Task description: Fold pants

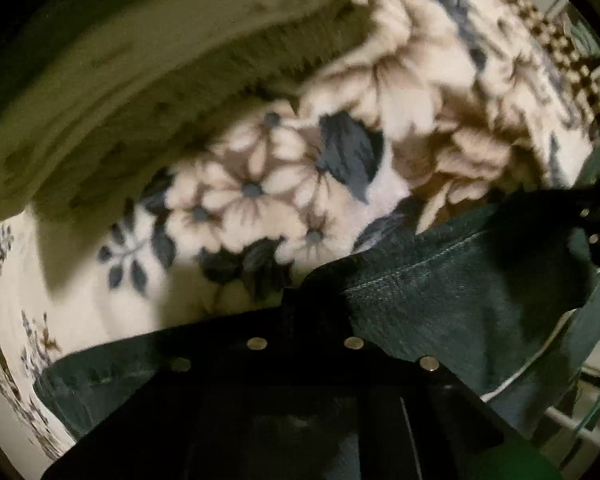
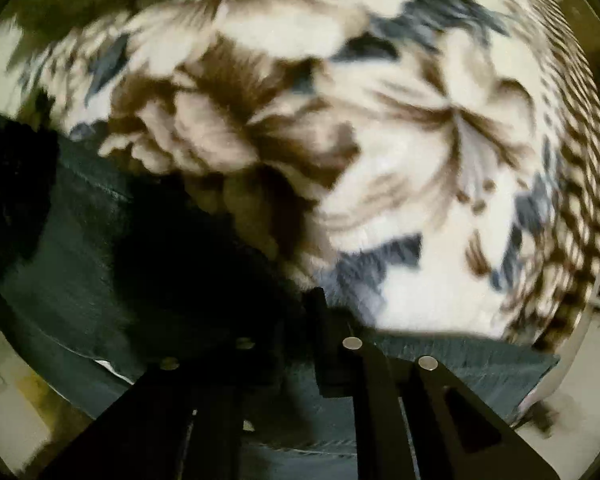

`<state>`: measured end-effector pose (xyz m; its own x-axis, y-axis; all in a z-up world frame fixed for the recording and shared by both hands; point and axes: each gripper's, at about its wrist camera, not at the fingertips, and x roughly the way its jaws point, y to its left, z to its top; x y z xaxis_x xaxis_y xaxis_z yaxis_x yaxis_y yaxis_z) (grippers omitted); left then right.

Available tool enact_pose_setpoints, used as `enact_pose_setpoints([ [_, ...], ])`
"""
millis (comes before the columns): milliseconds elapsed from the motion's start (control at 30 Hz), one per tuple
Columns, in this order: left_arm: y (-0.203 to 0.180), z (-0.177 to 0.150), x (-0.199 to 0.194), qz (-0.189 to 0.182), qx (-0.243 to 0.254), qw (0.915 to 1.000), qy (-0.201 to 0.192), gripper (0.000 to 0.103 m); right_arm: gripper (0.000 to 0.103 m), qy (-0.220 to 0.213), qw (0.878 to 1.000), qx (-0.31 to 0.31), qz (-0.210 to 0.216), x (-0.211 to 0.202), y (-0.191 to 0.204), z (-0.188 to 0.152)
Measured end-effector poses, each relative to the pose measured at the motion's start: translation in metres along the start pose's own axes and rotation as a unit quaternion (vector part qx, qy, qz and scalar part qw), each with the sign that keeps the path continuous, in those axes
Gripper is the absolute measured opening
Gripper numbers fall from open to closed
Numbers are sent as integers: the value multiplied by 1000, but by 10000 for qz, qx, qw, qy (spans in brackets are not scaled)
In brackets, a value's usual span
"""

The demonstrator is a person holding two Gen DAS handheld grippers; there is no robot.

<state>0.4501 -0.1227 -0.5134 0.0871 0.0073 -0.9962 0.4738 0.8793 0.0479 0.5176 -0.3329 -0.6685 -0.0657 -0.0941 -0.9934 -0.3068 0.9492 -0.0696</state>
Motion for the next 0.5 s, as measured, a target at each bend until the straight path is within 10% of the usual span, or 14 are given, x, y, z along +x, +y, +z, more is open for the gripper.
enact_pose_setpoints([
  [267,-7,-48,-76,-10,-595,9964,-597,4,7,-614,9971,398,192,-59,-20,-70],
  [500,-40,-154,-112,-224,-1512,9869,-518,4,7,-644,9971,248,317,-84,2,-166],
])
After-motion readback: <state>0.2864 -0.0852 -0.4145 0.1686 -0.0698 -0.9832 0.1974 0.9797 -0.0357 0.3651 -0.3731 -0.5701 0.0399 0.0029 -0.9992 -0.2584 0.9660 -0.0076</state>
